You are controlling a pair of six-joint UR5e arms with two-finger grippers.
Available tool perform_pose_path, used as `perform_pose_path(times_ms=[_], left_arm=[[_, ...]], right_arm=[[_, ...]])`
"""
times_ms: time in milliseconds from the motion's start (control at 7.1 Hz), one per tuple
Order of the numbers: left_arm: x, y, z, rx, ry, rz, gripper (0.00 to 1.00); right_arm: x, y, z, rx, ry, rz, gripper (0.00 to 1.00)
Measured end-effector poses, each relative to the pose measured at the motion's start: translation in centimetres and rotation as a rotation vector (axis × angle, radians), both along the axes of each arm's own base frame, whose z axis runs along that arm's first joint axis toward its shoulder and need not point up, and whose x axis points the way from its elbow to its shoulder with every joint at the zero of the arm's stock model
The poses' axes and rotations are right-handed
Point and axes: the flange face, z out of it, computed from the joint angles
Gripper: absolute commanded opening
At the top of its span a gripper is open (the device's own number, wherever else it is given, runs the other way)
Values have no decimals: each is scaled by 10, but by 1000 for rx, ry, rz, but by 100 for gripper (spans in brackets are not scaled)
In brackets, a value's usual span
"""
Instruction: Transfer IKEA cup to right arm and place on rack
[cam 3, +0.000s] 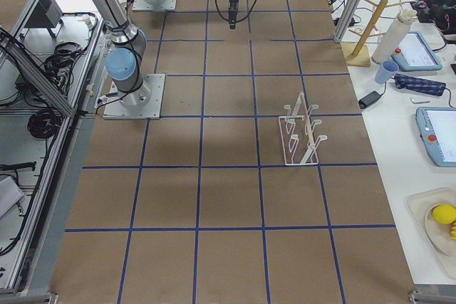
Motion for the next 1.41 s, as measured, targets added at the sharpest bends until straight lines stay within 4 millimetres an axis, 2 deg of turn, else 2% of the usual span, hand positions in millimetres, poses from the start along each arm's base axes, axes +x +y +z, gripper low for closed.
perform_pose_path(times_ms=[141,423,705,987,1128,1268,1409], left_arm=[[29,-5,-2,5,-4,-12,100],[101,-11,-8,21,-10,-115,100],[186,-9,-27,15,-24,-268,100],[270,10,-70,19,-35,-379,100],[300,18,-99,14,-51,-430,100],[320,20,-130,6,-71,-478,99],[332,17,-161,6,-79,-524,99]], right_arm=[[1,0,2,-5,-8,1,100],[4,1,3,-2,-16,2,100],[5,2,1,5,-18,5,100],[15,3,1,11,-108,8,100],[27,2,4,9,-235,9,100],[40,2,8,5,-369,10,100],[51,1,14,1,-510,9,100]])
